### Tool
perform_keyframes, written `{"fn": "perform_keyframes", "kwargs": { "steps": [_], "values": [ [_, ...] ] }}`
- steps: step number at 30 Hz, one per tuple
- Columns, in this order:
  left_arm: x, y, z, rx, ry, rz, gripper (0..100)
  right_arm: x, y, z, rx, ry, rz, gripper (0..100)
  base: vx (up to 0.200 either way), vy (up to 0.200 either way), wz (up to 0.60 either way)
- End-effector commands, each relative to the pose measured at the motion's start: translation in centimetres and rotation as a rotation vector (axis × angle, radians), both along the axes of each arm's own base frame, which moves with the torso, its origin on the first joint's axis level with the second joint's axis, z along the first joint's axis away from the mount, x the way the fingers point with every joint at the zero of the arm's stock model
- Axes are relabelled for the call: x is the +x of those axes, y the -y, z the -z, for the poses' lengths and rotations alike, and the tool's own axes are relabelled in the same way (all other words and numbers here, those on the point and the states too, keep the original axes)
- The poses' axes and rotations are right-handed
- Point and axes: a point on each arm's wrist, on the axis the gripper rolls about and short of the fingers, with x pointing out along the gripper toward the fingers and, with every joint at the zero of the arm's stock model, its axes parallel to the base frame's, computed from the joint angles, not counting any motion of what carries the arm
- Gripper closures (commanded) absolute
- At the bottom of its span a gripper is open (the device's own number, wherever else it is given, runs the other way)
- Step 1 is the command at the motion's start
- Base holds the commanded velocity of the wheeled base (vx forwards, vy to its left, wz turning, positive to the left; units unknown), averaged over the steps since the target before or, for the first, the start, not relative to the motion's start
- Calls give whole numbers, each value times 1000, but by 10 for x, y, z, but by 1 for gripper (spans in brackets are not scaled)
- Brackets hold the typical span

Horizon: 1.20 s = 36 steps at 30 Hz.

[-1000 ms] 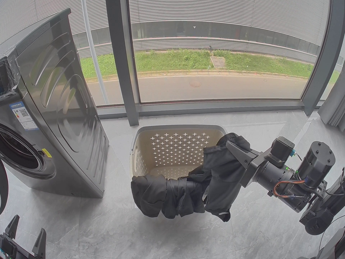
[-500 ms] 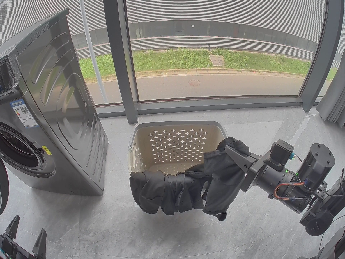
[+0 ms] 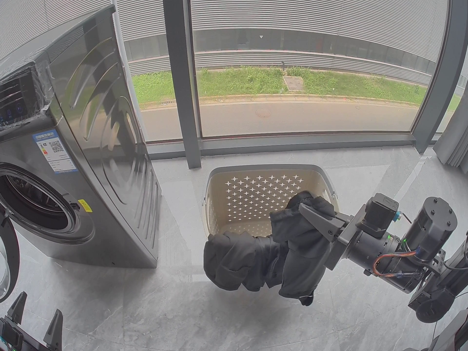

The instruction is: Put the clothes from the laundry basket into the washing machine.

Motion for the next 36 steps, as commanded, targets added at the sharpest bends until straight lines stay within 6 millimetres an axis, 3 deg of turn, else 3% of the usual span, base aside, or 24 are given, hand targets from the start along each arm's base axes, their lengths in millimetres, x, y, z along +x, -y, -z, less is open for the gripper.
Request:
{"fn": "perform_keyframes", "kwargs": {
  "steps": [1, 12, 26, 36],
  "values": [
    [0, 0, 5, -2, 2, -2, 0, -3, 0, 2, -7, -9, -8, 100, 0, 200, 0],
    [0, 0, 5, -2, 2, -2, 0, 11, -8, 8, -3, -24, 134, 100, 0, 200, 0],
    [0, 0, 5, -1, 2, -4, 0, 7, -13, 6, 2, -17, 115, 100, 0, 200, 0],
    [0, 0, 5, -2, 2, -2, 0, 7, -13, 7, 1, -23, 109, 100, -60, 0, 0]
  ]
}}
